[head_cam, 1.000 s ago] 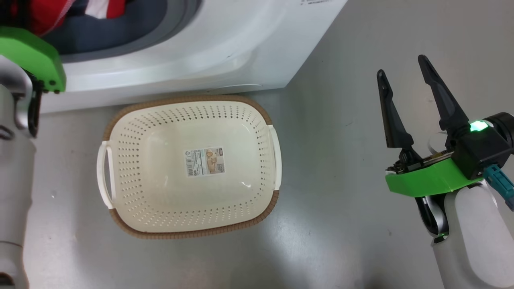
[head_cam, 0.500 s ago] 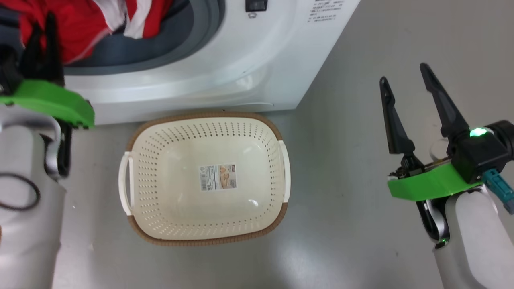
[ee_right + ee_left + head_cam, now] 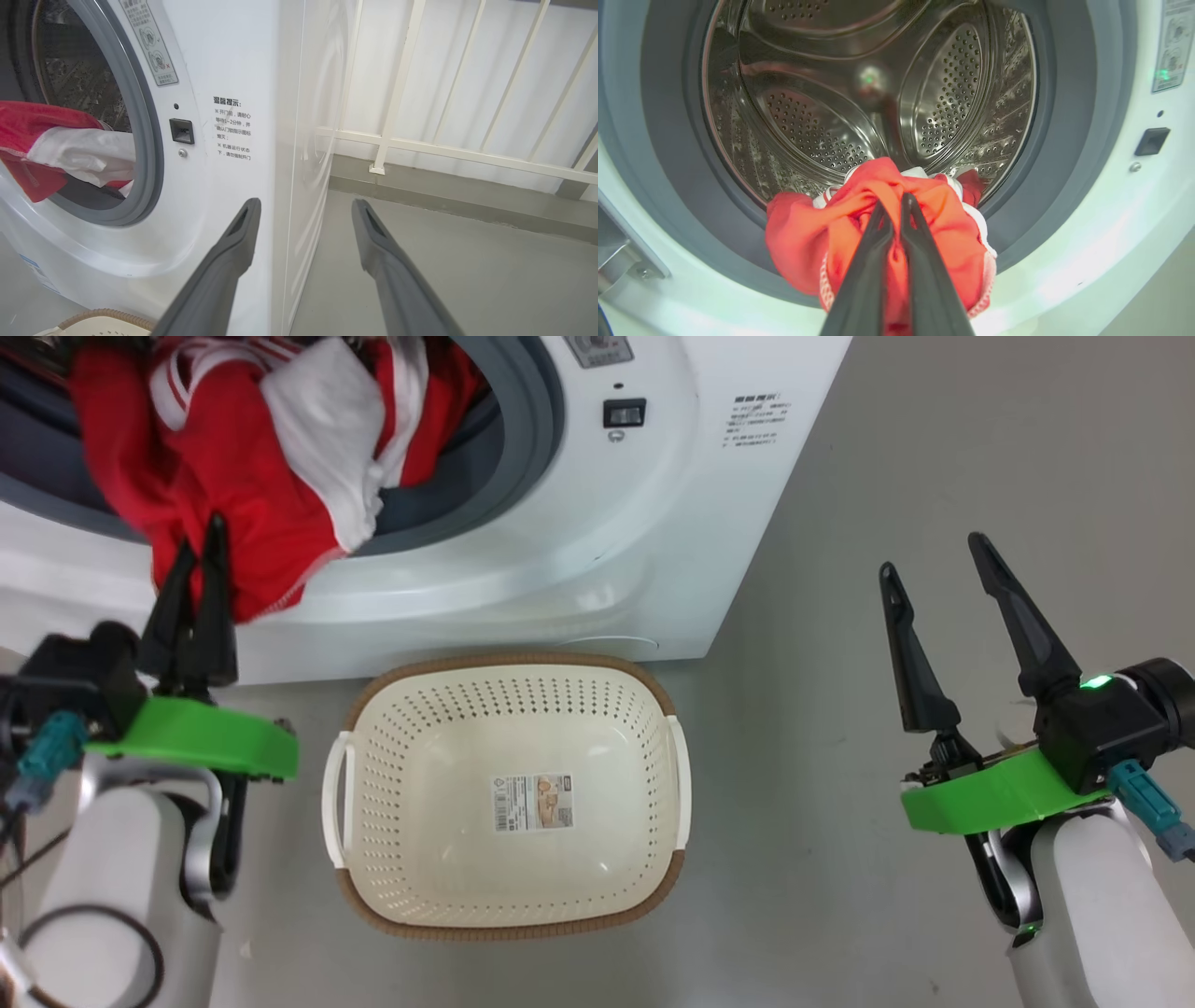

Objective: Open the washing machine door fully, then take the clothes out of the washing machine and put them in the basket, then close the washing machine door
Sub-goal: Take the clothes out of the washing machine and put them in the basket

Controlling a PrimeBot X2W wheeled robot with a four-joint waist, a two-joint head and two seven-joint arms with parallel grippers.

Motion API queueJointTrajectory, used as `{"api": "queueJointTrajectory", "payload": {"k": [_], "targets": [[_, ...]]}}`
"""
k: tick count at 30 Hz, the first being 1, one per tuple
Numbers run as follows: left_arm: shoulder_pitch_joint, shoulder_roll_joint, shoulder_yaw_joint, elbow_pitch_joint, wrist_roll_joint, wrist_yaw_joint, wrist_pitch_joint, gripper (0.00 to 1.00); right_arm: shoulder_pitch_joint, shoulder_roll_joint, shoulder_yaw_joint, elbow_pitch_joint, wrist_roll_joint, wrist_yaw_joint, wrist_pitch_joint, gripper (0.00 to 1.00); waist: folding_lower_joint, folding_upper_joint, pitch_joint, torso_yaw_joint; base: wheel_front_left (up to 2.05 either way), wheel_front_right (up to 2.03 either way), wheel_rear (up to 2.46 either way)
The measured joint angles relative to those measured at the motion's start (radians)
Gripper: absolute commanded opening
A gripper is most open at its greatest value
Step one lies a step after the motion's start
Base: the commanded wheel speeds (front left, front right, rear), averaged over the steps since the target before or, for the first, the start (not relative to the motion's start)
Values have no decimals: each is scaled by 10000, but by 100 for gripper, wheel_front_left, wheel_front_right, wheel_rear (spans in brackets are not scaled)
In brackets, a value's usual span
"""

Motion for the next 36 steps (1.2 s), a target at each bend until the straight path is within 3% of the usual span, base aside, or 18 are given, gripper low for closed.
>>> {"api": "queueJointTrajectory", "payload": {"k": [14, 20, 27, 36], "targets": [[2480, -151, -380, -2734, -261, 347, 943, 0, 105, 0, -42, -25, 75, 0, 0, 100, 0, 0, -228, -62, 0, 0, 0], [3118, -426, -571, -3129, -633, 405, 1279, 0, 109, 0, -65, -35, 90, 0, 0, 100, 0, 0, -124, 34, 0, 0, 0], [3282, -763, -1110, -2481, -1026, 13, 1555, 0, 102, 0, -19, -105, 88, 0, 0, 100, 0, 0, 182, 143, 0, 0, 0], [2502, -1250, -1852, 113, -1375, -614, 1632, 0, 26, -2, 46, -169, 58, 0, 0, 100, 0, 0, 761, 179, 0, 0, 0]]}}
